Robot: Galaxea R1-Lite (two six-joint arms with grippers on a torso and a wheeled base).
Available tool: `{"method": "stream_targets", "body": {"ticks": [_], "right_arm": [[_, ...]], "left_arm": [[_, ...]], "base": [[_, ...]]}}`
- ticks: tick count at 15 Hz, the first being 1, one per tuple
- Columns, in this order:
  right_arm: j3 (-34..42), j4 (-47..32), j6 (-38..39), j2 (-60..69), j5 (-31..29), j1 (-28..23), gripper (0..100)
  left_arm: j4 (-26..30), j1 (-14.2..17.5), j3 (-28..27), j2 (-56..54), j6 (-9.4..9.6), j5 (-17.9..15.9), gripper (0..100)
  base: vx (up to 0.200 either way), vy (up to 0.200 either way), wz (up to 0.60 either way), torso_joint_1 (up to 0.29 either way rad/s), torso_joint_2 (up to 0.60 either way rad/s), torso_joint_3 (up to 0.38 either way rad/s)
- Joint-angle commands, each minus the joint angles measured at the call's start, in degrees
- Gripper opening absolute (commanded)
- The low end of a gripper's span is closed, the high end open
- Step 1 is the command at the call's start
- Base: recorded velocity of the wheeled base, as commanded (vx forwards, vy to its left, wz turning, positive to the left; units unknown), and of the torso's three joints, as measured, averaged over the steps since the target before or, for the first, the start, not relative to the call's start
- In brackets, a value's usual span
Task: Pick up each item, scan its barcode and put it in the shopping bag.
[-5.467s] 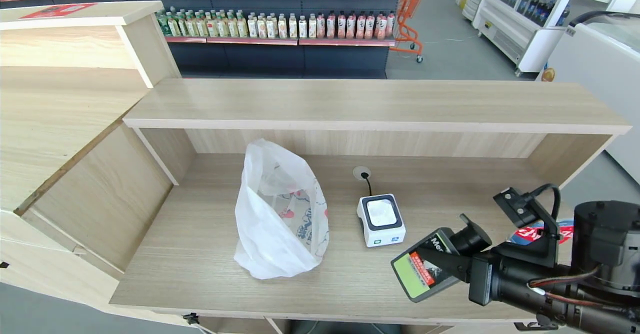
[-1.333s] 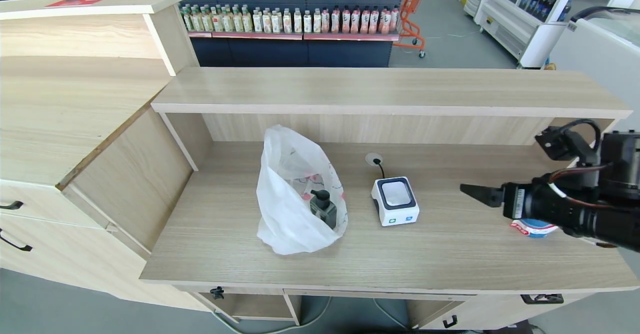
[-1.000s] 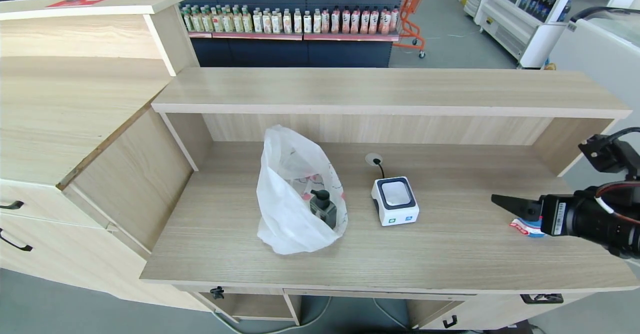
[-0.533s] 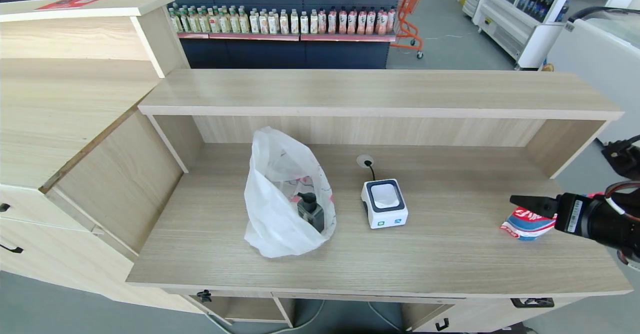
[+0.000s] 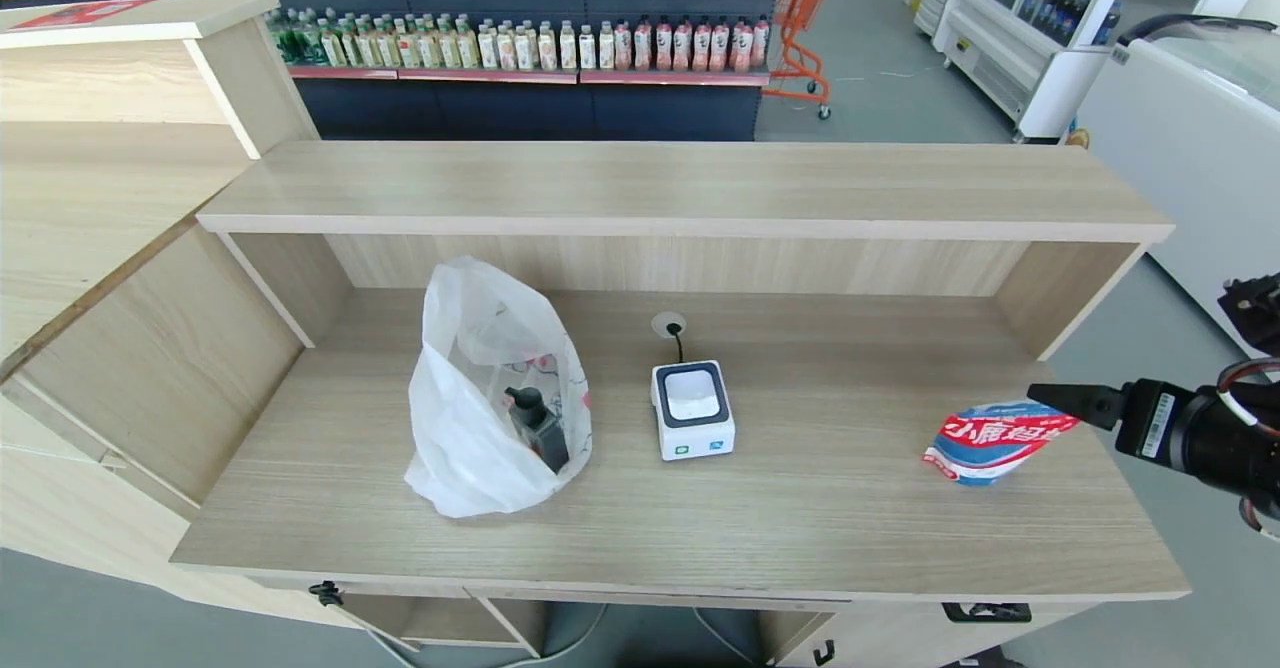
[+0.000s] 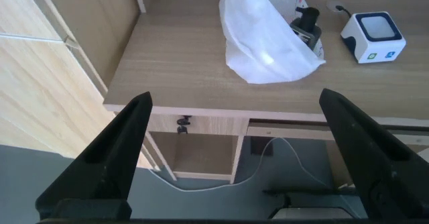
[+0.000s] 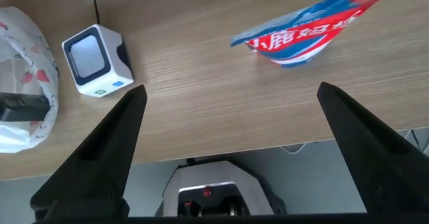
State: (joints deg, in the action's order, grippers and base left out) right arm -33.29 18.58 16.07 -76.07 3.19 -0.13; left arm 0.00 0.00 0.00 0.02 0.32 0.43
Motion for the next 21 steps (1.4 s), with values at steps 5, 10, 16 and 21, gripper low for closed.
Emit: {"method": "stream_targets", "body": {"ticks": [5,10,16,21], "right_arm": [[-0.6,0.1,1.9,-0.9,0.1,-0.1,100],[-5.0,-7.8,10.6,-0.3,0.1,0.0,100],[-16.5,-20.3,33.9,-6.5,-3.8,5.8,100],[-23.0,-21.2,45.0,-18.7,-14.3,14.5,100]], "left_arm": [[0.0,0.0,0.0,0.0,-0.05,0.0,100],[0.0,-0.1,0.0,0.0,-0.05,0.0,100],[0.0,-0.1,0.0,0.0,-0.14,0.0,100],[0.0,0.0,0.0,0.0,-0.14,0.0,100]], "base": [[0.0,-0.2,0.0,0.003,0.0,0.003],[0.0,-0.2,0.0,0.0,0.01,0.001],[0.0,0.0,0.0,0.0,0.0,0.0],[0.0,0.0,0.0,0.0,0.0,0.0]]}}
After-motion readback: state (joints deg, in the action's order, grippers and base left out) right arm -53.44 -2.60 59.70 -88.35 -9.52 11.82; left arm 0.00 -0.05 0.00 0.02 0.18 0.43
